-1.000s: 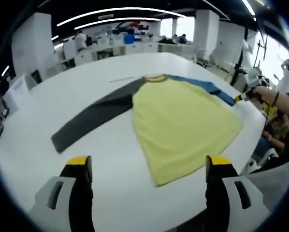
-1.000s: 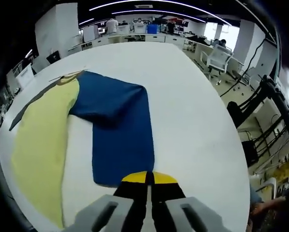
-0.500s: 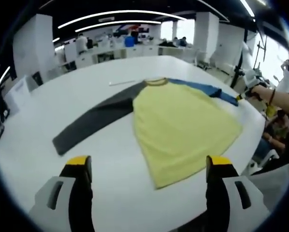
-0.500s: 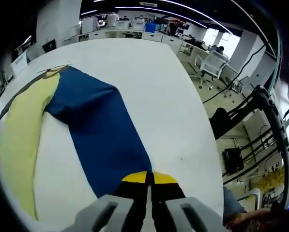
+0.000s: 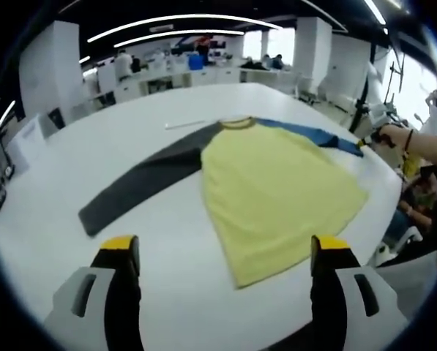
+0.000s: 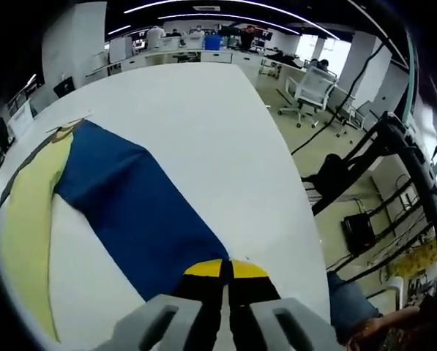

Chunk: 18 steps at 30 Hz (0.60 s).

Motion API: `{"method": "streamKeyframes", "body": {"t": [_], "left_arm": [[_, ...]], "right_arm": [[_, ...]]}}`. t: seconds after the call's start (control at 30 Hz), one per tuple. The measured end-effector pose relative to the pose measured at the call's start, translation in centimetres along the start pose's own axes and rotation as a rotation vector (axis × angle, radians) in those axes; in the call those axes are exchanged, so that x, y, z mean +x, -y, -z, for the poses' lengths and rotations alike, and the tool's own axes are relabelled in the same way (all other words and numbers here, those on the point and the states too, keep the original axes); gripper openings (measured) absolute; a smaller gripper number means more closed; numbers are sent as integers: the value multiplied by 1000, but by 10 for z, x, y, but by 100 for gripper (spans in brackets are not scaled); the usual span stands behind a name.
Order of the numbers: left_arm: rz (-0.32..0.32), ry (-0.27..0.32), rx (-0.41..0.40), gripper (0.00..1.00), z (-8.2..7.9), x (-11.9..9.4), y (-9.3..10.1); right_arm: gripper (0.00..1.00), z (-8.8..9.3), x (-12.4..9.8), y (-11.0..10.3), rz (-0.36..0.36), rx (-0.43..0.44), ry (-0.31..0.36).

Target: Fold the garment on the visible template until the final outline fits inside the template.

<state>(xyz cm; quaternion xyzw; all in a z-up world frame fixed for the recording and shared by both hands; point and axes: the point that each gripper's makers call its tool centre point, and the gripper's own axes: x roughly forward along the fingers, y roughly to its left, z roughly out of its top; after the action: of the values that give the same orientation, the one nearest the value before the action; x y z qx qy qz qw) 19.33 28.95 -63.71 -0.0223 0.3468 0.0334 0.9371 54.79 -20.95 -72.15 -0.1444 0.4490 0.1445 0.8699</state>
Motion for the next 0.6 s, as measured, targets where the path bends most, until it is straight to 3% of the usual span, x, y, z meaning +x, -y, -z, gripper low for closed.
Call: {"method": "streamKeyframes", "body": {"t": [0.23,0.6], "left_arm": [[-5,-4,-3,93,0,0,0],[1,-19,1,93,1,2,6]], "right_arm": [[0,-3,3,6,-15,40,1],[0,-13,7,16,11,3,-2]]}}
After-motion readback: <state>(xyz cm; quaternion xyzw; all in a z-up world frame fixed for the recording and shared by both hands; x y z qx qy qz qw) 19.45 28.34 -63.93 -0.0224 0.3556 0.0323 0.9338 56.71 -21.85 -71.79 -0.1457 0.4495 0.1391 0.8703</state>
